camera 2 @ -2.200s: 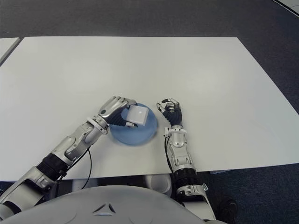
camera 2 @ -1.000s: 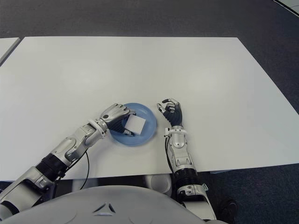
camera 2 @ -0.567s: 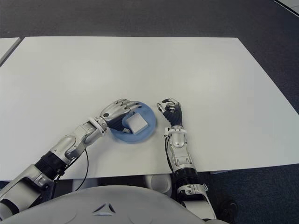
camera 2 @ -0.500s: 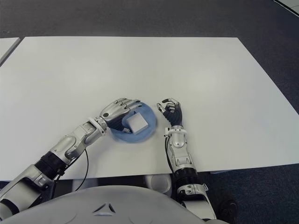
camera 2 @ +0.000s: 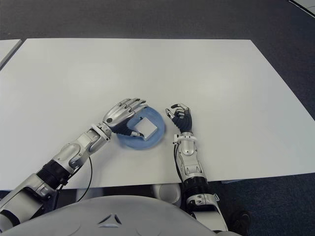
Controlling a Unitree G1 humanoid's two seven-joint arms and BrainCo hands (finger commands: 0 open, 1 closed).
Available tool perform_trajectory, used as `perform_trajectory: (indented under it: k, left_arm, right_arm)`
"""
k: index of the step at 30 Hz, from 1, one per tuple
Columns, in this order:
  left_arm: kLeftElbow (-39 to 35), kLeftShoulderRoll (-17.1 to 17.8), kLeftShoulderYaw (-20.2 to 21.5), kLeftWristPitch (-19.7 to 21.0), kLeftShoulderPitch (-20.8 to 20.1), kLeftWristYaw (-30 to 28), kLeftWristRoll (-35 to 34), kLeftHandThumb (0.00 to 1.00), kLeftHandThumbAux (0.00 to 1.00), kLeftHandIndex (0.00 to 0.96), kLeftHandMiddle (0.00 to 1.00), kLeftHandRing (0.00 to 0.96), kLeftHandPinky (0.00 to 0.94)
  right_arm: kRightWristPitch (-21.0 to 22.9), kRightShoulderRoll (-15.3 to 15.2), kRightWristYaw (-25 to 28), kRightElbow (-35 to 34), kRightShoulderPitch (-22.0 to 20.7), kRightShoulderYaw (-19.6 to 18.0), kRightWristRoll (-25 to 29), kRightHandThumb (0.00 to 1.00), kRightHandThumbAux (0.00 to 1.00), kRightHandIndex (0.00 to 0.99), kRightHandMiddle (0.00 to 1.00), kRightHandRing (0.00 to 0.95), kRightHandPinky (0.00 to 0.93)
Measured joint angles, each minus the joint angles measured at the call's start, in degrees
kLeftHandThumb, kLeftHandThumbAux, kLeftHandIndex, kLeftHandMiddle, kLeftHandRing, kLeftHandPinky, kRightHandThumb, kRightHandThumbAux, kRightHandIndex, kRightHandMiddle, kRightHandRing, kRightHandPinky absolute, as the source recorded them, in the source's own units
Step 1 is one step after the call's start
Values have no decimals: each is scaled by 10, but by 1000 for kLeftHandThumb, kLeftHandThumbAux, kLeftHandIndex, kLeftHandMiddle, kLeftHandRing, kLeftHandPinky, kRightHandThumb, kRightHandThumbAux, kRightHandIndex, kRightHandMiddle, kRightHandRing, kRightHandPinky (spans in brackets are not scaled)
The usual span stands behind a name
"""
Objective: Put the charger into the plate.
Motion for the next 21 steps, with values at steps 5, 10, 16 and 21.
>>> perform_trajectory:
  k: [5, 10, 16, 21]
  left_arm:
    - [9, -2, 0, 0, 0, 31, 0, 118, 369, 0, 0, 0, 0]
    - [20, -5, 4, -8, 2, 60, -9, 19, 360, 0, 0, 0, 0]
    - [31, -24, 20, -29, 15, 91, -53, 1, 380, 0, 0, 0, 0]
    - [53, -58, 59, -78, 36, 115, -150, 0, 418, 0, 0, 0, 0]
  right_arm:
    - [0, 0, 0, 0, 0, 0, -1, 706, 727, 437, 820, 842, 861]
    - [0, 0, 0, 1, 0, 0, 0, 706, 728, 437, 815, 838, 859]
    - [0, 0, 3, 2, -1, 0, 0, 706, 728, 437, 809, 833, 856]
    - [-3, -1, 3, 3, -2, -1, 0, 707, 728, 437, 811, 834, 858]
